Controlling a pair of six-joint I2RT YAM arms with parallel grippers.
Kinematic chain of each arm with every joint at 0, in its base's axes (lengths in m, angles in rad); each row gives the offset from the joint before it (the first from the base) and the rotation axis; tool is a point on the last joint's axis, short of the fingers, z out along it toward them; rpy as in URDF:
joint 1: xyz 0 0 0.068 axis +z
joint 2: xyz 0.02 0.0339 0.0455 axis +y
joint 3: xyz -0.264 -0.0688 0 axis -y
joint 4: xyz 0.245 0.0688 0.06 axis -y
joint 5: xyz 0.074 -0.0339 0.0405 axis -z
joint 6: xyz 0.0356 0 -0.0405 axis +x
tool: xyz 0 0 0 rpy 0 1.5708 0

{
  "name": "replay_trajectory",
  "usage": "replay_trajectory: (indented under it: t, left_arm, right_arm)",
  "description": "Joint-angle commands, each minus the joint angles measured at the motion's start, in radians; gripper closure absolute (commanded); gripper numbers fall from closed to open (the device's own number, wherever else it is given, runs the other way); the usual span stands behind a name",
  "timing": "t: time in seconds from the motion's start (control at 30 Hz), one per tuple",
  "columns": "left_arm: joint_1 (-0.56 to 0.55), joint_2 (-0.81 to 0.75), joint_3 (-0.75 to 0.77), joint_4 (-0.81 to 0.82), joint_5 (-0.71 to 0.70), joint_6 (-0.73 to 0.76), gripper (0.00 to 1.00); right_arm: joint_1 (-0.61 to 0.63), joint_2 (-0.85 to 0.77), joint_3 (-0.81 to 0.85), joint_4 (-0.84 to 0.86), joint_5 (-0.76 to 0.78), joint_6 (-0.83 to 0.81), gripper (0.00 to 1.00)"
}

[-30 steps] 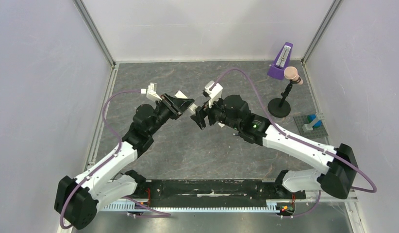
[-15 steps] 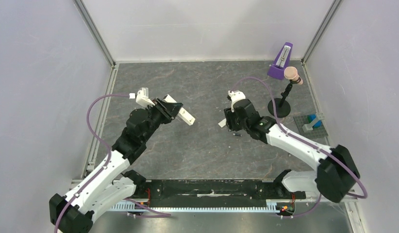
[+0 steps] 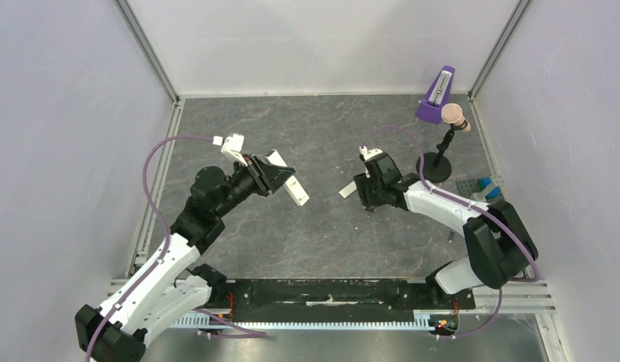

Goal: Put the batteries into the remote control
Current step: Pick up the battery from the center of the board.

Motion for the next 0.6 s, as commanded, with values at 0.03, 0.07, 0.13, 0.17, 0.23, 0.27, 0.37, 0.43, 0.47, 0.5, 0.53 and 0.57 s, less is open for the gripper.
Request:
replay_trajectory:
  t: [0.03,0.07,0.13,0.17,0.23,0.27,0.37,0.43,0.47,0.5,0.53,0.57]
  left_arm:
    - [0.013,0.084,0.099,0.072,0.368,0.129,0.98]
    - [0.013,0.101,0.107,0.070,0.401,0.136,0.98]
    - [0.013,0.123,0.118,0.069,0.450,0.155,0.98]
    - [0.014,0.129,0.122,0.062,0.451,0.165,0.98]
    - [0.014,0.128,0.124,0.053,0.441,0.189,0.98]
    - [0.014,0.125,0.124,0.041,0.426,0.201,0.98]
    - [0.014,0.110,0.126,-0.002,0.352,0.245,0.98]
    - [0.014,0.102,0.125,-0.022,0.320,0.268,0.98]
    - [0.014,0.100,0.126,-0.026,0.310,0.277,0.98]
    - [0.016,0.100,0.129,-0.033,0.303,0.288,0.98]
    - [0.016,0.101,0.133,-0.039,0.299,0.298,0.98]
    - [0.016,0.103,0.139,-0.045,0.297,0.304,0.98]
  right_arm:
    - [-0.011,0.017,0.043,-0.006,-0.041,-0.036,0.34]
    - [-0.011,0.014,0.043,-0.006,-0.044,-0.049,0.34]
    - [-0.011,0.013,0.041,-0.005,-0.056,-0.073,0.34]
    - [-0.011,0.014,0.040,-0.005,-0.064,-0.086,0.34]
    - [-0.011,0.019,0.037,-0.001,-0.074,-0.107,0.34]
    - [-0.011,0.025,0.037,-0.003,-0.083,-0.117,0.35]
    - [-0.012,0.048,0.064,-0.032,-0.070,-0.141,0.43]
    - [-0.008,0.066,0.089,-0.054,-0.071,-0.162,0.47]
    - [-0.005,0.069,0.096,-0.058,-0.068,-0.173,0.48]
    - [-0.004,0.070,0.100,-0.063,-0.063,-0.182,0.49]
    - [-0.003,0.070,0.100,-0.067,-0.061,-0.196,0.48]
    - [-0.001,0.069,0.097,-0.073,-0.066,-0.211,0.47]
